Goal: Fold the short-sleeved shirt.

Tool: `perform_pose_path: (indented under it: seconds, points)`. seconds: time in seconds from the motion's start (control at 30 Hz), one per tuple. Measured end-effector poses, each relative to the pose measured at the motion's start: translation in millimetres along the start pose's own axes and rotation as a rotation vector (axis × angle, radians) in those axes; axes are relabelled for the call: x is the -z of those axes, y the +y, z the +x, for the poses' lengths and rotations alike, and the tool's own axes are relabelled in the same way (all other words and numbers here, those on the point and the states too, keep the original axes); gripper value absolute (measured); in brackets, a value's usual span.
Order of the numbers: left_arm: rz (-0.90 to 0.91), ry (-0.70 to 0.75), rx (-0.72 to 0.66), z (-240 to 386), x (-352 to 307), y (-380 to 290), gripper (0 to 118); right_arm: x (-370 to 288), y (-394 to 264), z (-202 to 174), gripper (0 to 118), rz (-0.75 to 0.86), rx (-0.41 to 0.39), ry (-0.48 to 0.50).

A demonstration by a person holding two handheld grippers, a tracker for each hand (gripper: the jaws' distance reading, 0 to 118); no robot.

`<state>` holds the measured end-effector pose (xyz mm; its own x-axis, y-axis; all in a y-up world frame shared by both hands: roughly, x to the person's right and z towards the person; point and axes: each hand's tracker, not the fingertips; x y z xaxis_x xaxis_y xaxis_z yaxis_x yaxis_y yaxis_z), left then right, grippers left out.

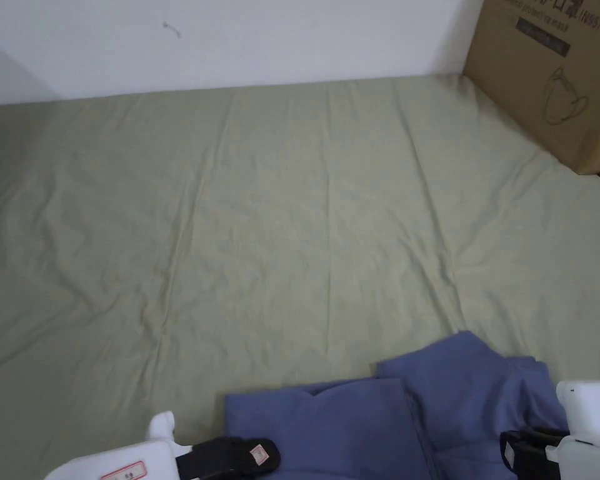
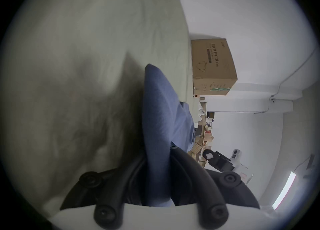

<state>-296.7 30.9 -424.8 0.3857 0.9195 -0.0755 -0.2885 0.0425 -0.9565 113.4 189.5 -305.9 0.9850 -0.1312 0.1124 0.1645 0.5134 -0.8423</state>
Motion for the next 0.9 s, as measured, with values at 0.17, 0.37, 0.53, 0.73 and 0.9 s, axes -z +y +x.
perform_pose_path:
  seconds: [0.17,0.37,0.53,0.73,0.9]
  points:
    - [0.079,0.104,-0.032,-8.0,-76.9,11.2,9,4.0,0.8,0.3,2,-0.003,0.01,0.016]
    - [0.209,0.287,-0.032,-1.0,-158.8,5.5,9,10.6,-8.4,8.1,2,-0.009,0.055,0.055]
    - [0.258,0.281,0.076,66.2,-158.7,-6.1,9,13.6,-11.5,17.3,2,-0.012,0.084,0.065]
    - [0.126,0.274,0.301,168.3,-76.7,-13.9,9,10.9,-14.7,36.9,2,0.004,0.134,0.066]
    - [-0.05,0.157,0.405,198.4,24.3,-20.4,10,6.0,-22.5,57.9,2,0.013,0.204,0.044]
